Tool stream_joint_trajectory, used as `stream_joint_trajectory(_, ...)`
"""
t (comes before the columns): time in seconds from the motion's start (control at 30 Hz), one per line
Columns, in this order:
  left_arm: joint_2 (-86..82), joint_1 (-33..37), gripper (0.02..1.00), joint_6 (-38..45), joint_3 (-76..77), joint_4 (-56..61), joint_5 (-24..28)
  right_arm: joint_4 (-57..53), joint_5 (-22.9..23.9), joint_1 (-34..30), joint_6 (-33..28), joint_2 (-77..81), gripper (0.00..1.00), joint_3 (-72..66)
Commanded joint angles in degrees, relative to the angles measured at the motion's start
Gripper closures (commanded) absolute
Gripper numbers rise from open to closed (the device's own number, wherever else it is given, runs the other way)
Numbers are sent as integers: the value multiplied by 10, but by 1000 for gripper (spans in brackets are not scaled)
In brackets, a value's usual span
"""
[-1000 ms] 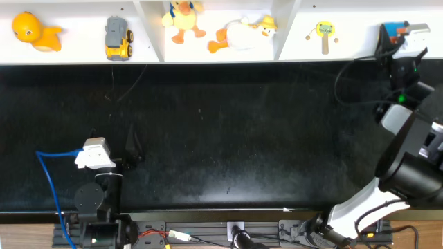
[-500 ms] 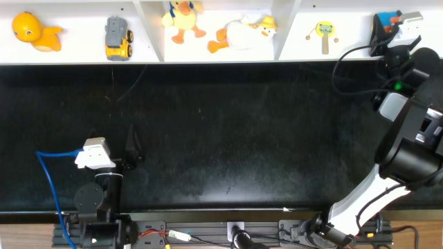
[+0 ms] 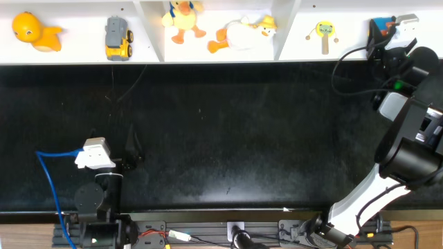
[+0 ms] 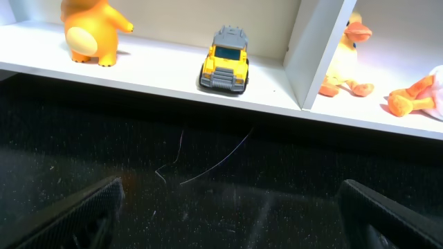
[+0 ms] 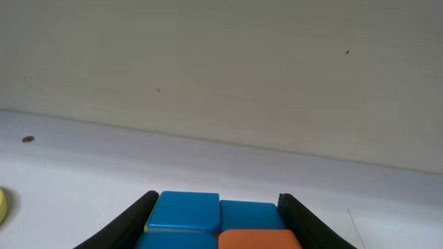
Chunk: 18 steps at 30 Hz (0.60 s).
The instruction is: Store Toys
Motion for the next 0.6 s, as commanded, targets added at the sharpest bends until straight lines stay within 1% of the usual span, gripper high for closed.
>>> stream_joint_trajectory(0.03, -7, -3, 20, 6, -5, 3, 5, -8, -7, 2, -4, 3, 776, 9)
stream_joint_trajectory(0.07, -7, -3, 20, 6, -5, 3, 5, -8, -7, 2, -2, 3, 737, 9)
stream_joint_trajectory(0.1, -7, -3, 20, 6, -5, 3, 5, -8, -7, 2, 0, 3, 621, 9)
stream_joint_trajectory(0.13, -7, -3, 20, 6, -5, 3, 5, -9, -8, 2, 1, 3, 446, 9)
stream_joint_trajectory(0.17, -7, -3, 20, 6, -5, 3, 5, -13, -8, 2, 4, 3, 384, 9)
stream_joint_trajectory(0.2, -7, -3, 20, 6, -5, 3, 5, -17, -8, 2, 4, 3, 375, 9)
stream_joint_trajectory(0.23, -7, -3, 23, 6, -5, 3, 5, -24, -8, 2, 4, 3, 345, 9)
stream_joint_trajectory(0.27, -7, -3, 20, 6, -5, 3, 5, -29, -8, 2, 5, 3, 104, 9)
stream_joint_trajectory(0.3, -7, -3, 20, 6, -5, 3, 5, -35, -8, 1, 13, 3, 5, 9)
stream_joint_trajectory(0.47, -7, -3, 20, 6, -5, 3, 5, -65, -8, -5, 80, -6, 3, 9)
stream_joint_trajectory(0.53, -7, -3, 20, 6, -5, 3, 5, -103, -1, -5, 81, -19, 3, 9)
stream_joint_trajectory(0.6, -7, -3, 20, 6, -5, 3, 5, -155, 21, -5, 81, -42, 3, 9)
